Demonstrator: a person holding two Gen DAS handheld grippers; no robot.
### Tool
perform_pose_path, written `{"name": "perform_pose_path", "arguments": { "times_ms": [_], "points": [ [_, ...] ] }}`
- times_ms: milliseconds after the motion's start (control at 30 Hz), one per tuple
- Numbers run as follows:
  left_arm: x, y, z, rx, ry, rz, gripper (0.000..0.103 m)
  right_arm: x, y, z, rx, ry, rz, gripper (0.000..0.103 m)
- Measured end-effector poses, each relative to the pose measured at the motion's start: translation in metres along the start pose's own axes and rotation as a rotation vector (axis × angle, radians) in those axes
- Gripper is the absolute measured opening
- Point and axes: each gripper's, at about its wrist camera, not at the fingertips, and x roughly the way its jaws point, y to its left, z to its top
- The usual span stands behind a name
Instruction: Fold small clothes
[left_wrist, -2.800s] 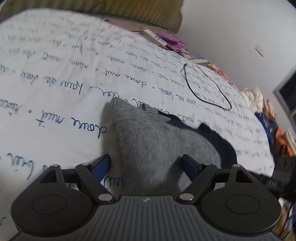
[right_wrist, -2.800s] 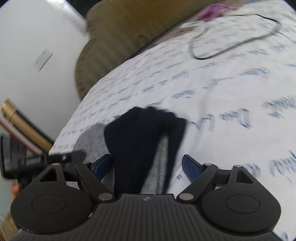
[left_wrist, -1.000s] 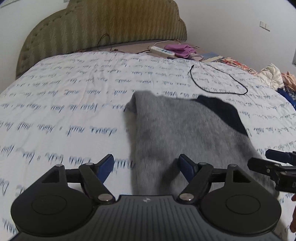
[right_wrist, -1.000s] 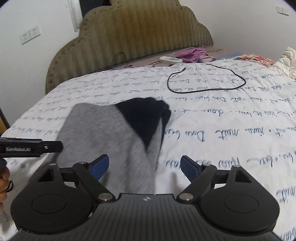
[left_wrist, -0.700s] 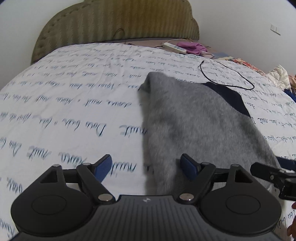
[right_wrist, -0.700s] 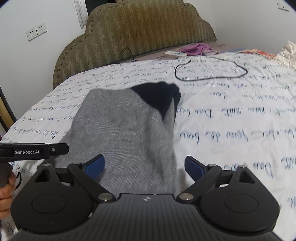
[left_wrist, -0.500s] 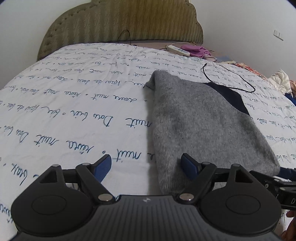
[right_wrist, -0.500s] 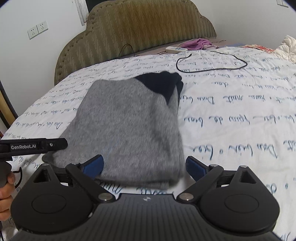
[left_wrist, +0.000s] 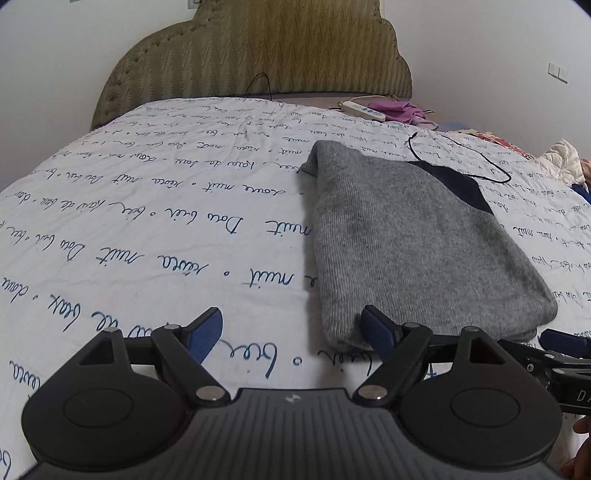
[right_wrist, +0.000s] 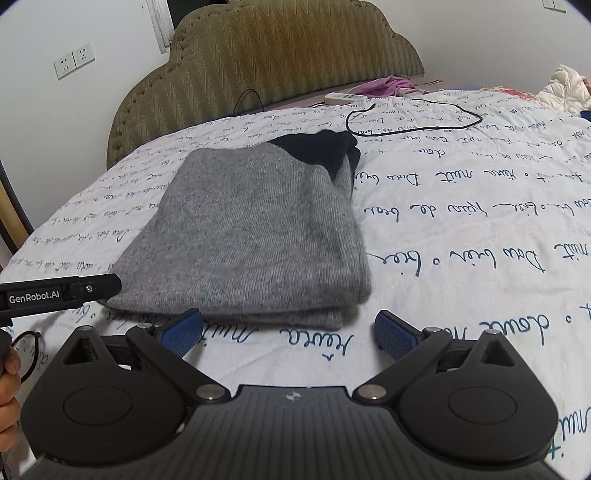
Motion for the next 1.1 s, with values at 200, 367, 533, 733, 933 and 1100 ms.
{"name": "perform_pose_path", "arguments": {
  "times_ms": [200, 367, 533, 733, 933, 1100],
  "points": [
    [-0.009, -0.002, -0.011, 0.019, -0.027, 0.014, 0.082, -0.003, 0.002, -0.004, -0.016, -0.006, -0.019, 0.102],
    [-0.01, -0.003, -0.021, 0.044, -0.016, 0.021, 0.083, -0.005, 0.003, -0.008, -0.032, -0.006, -0.035, 0.103],
    [-0.01, 0.0, -0.028, 0.046, -0.011, 0.035, 0.083, -0.006, 0.007, -0.011, -0.055, -0.003, -0.049, 0.103],
    [-0.009, -0.003, -0.031, 0.069, -0.018, 0.053, 0.083, -0.006, 0.013, -0.012, -0.089, 0.004, -0.078, 0.103],
    [-0.006, -0.006, -0.037, 0.091, -0.033, 0.079, 0.093, -0.003, 0.018, -0.015, -0.128, 0.013, -0.105, 0.103],
    [-0.005, -0.006, -0.039, 0.084, -0.037, 0.092, 0.099, 0.0, 0.02, -0.016, -0.143, 0.015, -0.121, 0.103]
  ]
}}
